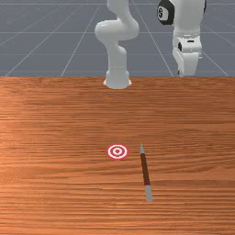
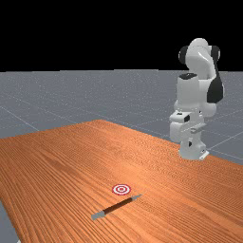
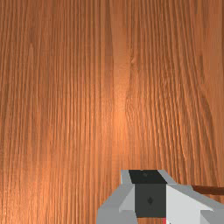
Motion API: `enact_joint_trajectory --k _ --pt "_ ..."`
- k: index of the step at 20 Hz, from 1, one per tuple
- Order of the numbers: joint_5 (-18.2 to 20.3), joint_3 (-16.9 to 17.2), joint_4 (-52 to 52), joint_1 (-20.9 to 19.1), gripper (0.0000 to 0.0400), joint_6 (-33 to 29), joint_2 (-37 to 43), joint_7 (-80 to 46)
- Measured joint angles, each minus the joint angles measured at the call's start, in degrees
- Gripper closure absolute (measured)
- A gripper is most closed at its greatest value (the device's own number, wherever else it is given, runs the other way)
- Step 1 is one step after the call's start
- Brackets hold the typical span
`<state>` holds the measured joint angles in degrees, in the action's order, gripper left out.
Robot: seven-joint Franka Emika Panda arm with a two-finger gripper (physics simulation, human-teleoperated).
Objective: Pick up the pen and put it to the marker
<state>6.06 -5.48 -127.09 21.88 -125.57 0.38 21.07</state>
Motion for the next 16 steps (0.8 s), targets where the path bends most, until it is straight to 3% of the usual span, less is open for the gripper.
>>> enact_joint_trajectory --k 2,3,4,5,6,8,10,11,12,14,15,16 --pt "-0.52 0.56 5.91 -0.85 0.04 1.32 -4.63 0.17" --pt "-2.74 0.91 1.42 -1.09 0.04 -5.61 -2.36 -4.5" --pt "-6.52 1.31 6.37 -0.63 0.04 1.95 -5.89 -7.83" --pt "-6.71 1.69 5.0 -0.39 0.04 -2.46 -7.91 -8.02" --pt "0.39 0.89 5.91 -1.66 0.04 -4.3 -12.61 -1.59" --pt "1.34 0.18 9.94 -2.43 0.04 -7.2 -24.52 -0.17" --pt "-0.2 0.83 4.03 -1.57 0.04 -21.97 -27.63 -0.96" --pt "-2.41 2.89 0.29 0.56 0.04 -29.29 -26.88 -3.39" --pt "-3.22 4.04 -1.1 1.81 0.04 -31.73 -26.49 -4.5" --pt "-2.29 2.66 -1.89 0.85 0.04 -30.52 -25.78 -3.75" --pt "3.06 -2.01 -0.51 -3.67 0.04 -27.58 -26.65 2.26" --pt "0.21 1.45 0.79 -0.35 0.04 -26.15 -27.18 -4.2"
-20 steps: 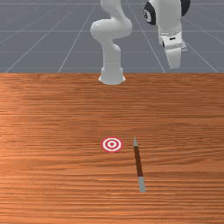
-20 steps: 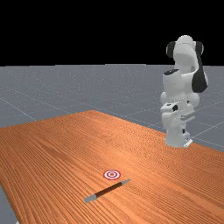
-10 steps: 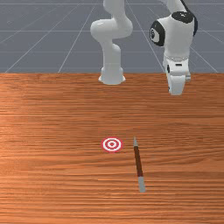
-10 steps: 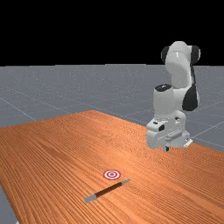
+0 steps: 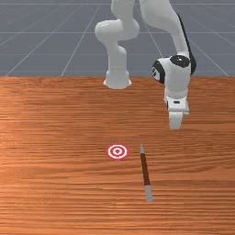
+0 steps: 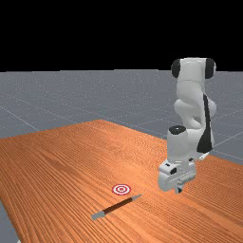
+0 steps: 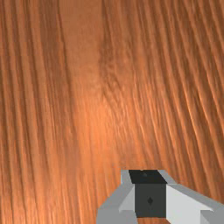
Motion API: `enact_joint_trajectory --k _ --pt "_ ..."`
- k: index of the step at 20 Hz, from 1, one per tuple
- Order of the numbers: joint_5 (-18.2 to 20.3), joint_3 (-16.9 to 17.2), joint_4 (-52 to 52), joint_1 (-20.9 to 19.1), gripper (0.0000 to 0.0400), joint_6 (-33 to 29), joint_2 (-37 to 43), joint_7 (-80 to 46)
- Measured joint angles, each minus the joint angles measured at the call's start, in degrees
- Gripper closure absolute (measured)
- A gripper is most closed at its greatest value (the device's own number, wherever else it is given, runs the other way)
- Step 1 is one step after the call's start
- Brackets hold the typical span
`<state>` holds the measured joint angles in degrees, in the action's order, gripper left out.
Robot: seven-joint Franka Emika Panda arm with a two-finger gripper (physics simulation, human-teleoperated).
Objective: Pick up the pen and put it to the marker
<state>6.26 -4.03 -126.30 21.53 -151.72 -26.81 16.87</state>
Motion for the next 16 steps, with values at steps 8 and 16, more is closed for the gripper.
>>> enact_joint_trajectory --k 8,16 --pt "-2.11 1.92 68.3 -4.11 0.04 33.08 -36.25 3.4" --pt "-4.55 3.56 86.03 -3.23 0.04 39.53 -47.83 4.01"
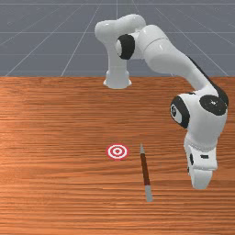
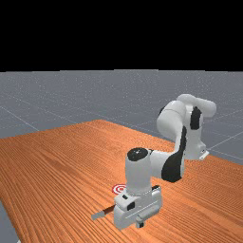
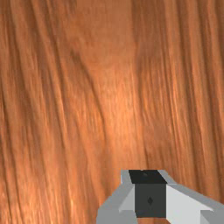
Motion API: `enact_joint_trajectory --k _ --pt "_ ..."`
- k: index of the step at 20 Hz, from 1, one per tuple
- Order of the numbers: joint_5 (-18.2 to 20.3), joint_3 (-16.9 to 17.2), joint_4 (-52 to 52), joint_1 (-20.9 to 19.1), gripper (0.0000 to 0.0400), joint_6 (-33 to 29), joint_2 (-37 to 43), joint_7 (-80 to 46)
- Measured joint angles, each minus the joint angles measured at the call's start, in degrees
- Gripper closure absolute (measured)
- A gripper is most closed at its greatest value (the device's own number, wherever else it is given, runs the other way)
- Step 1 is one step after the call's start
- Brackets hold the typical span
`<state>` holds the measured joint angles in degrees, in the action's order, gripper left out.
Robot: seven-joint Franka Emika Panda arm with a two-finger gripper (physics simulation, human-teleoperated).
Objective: Pick up the pen and put it to the marker
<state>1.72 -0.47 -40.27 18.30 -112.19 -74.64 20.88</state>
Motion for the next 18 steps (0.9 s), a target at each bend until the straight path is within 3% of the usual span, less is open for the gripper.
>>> enact_joint_trajectory --k 4,5,6,8,9,10,16,18 --pt "-0.03 1.26 -0.43 0.04 0.04 -0.78 -0.43 -4.23" --pt "9.88 -12.25 -1.67 -7.43 0.0385 -3.75 -2.77 14.67" --pt "0.05 0.03 0.77 -0.77 0.04 -1.87 -2.49 0.72" --pt "2.0 -2.25 2.95 -2.64 0.0399 -4.84 -4.11 3.44" --pt "10.1 -11.63 -8.9 -11.23 0.0394 -10.05 1.1 17.38" --pt "4.59 -3.74 -8.9 -7.9 0.0396 -11.72 2.11 7.69" --pt "3.89 -4.4 -7.67 -8.73 0.04 -10.25 1.39 12.42" --pt "3.71 -5.02 -11.48 -11.18 0.04 -10.99 3.47 17.86"
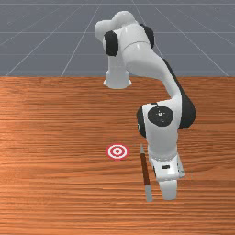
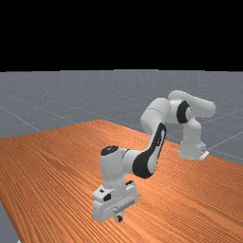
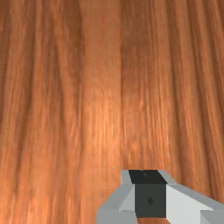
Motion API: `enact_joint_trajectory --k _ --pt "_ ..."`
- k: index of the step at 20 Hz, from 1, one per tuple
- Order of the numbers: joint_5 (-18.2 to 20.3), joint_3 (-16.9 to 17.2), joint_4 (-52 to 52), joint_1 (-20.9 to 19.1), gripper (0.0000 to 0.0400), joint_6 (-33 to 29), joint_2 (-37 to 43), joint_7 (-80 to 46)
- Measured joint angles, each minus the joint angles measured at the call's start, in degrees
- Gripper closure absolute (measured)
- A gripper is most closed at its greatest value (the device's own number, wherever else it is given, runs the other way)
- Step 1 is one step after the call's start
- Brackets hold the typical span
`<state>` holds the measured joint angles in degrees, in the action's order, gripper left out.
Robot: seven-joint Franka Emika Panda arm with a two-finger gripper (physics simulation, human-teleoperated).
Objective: Pick up the pen and put it to the marker
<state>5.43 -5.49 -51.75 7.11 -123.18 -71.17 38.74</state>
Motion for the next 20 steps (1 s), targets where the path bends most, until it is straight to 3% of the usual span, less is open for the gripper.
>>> enact_joint_trajectory --k 5,7,11,18,20 --pt "0.06 0.49 -2.35 -11.91 0.04 1.59 1.82 14.06" --pt "0.37 1.04 -3.52 -11.77 0.04 0.43 2.4 11.31" --pt "0.51 1.04 -3.42 -6.9 0.04 -0.71 2.24 4.71" --pt "0.59 0.91 -2.9 -6.98 0.04 -0.43 1.94 4.93" --pt "2.97 -1.76 -4.66 -8.83 0.04 -1.01 2.57 7.7"
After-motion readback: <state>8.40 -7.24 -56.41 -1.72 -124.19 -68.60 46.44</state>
